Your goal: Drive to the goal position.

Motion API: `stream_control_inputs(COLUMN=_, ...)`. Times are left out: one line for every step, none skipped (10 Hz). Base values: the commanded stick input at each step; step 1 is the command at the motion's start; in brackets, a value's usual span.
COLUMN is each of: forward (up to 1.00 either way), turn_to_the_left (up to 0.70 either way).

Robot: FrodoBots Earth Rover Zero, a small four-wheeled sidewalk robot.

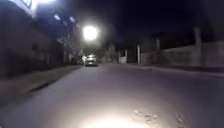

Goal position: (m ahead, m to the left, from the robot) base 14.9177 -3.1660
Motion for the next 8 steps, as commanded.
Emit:
stream_control_inputs(forward=1.0, turn_to_the_left=0.0)
stream_control_inputs(forward=1.0, turn_to_the_left=0.0)
stream_control_inputs(forward=1.0, turn_to_the_left=0.0)
stream_control_inputs(forward=1.0, turn_to_the_left=0.0)
stream_control_inputs(forward=1.0, turn_to_the_left=0.0)
stream_control_inputs(forward=1.0, turn_to_the_left=0.0)
stream_control_inputs(forward=1.0, turn_to_the_left=0.0)
stream_control_inputs(forward=1.0, turn_to_the_left=0.0)
